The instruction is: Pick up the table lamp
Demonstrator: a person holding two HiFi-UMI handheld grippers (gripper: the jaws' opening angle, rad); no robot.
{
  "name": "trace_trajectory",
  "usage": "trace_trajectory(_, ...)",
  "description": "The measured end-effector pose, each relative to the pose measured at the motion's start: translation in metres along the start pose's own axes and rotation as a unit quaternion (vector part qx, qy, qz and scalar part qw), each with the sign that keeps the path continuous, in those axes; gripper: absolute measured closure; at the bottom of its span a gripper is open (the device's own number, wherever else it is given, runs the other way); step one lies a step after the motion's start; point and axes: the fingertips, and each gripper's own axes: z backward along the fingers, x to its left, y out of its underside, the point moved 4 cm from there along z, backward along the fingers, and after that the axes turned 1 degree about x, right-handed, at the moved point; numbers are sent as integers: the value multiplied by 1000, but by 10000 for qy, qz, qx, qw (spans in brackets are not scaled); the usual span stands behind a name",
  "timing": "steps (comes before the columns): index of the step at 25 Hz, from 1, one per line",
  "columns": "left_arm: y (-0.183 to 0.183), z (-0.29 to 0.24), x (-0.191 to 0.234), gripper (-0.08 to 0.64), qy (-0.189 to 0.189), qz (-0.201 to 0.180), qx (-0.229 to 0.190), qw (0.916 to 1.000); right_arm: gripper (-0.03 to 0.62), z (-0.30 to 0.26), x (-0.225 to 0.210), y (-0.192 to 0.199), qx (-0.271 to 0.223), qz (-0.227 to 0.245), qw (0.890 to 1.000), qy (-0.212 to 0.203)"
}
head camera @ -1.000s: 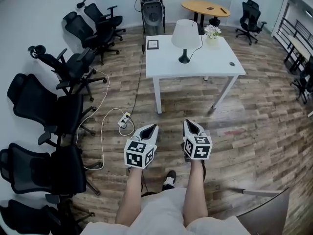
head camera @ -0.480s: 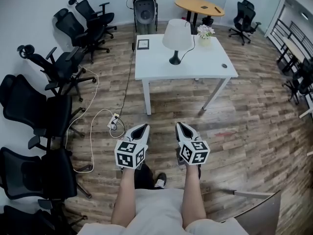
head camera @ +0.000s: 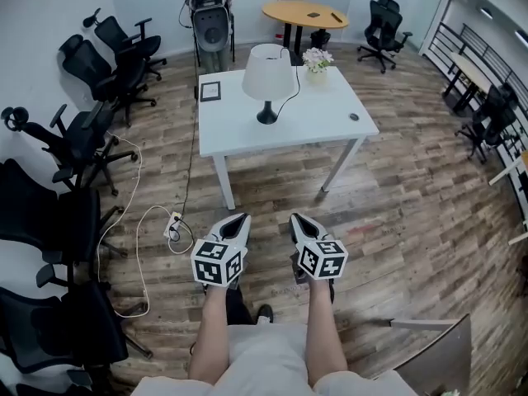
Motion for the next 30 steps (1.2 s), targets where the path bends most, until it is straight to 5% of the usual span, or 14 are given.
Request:
trace_trajectory(18, -74, -93, 84, 560, 483, -137, 132, 9987, 566, -106, -25, -73, -65, -296, 9994, 150)
trace_trajectory(24, -79, -113, 114, 560, 699, -262, 173, 9971, 566, -145, -21, -75, -202, -1130, 9934, -41)
trace_trajectory(30, -111, -124, 155, 560, 1002, -243, -293, 9942, 565, -196, 0, -85, -800, -2604, 9585, -836)
